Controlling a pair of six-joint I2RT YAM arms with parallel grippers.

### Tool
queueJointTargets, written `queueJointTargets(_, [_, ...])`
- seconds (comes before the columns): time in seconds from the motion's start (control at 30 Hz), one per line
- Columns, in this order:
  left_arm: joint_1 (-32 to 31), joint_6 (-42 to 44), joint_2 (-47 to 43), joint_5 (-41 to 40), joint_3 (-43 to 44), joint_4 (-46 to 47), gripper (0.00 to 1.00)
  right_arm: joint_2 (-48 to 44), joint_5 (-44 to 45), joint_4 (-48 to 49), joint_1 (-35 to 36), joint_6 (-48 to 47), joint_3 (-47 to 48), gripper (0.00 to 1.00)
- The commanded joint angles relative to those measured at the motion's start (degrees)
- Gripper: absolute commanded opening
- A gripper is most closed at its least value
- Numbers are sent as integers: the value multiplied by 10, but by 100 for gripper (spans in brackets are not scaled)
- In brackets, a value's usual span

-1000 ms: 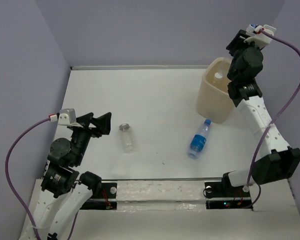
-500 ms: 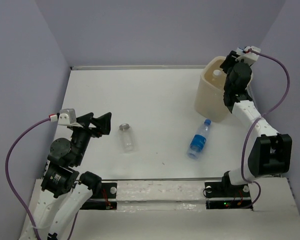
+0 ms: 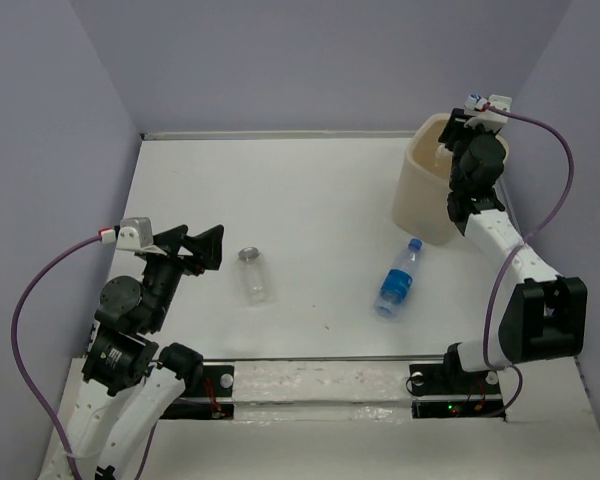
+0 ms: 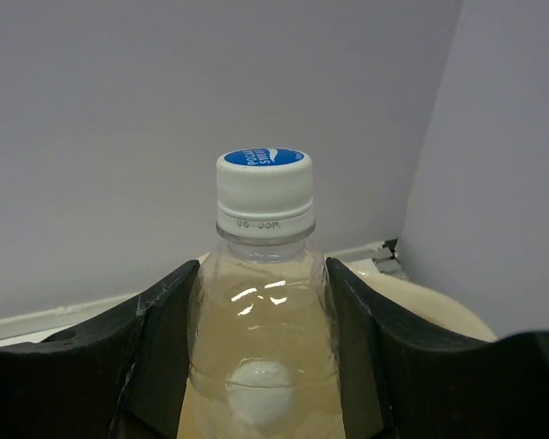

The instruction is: Put the plastic bottles in the bin

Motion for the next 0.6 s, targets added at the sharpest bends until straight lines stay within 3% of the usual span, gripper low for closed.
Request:
queueJointTargets(0.0, [4,9,-5,7,-5,29,99,-26,-13,8,0,-40,11,50])
queueJointTargets(0.3, [3,9,-5,9,-5,27,99,-12,-15,-10,0,30,-56,53])
queueJointTargets(0.33, [3,9,-7,8,-4,27,99,-12,-13,-11,0,41,-56,56])
queueJointTargets(0.47, [3,9,-9,7,-5,26,99,-16,-12,-52,0,59,-36,87])
queueJointTargets(0.57, [3,8,-9,9,-5,27,99,-25,-10,-113,0,79,4,96])
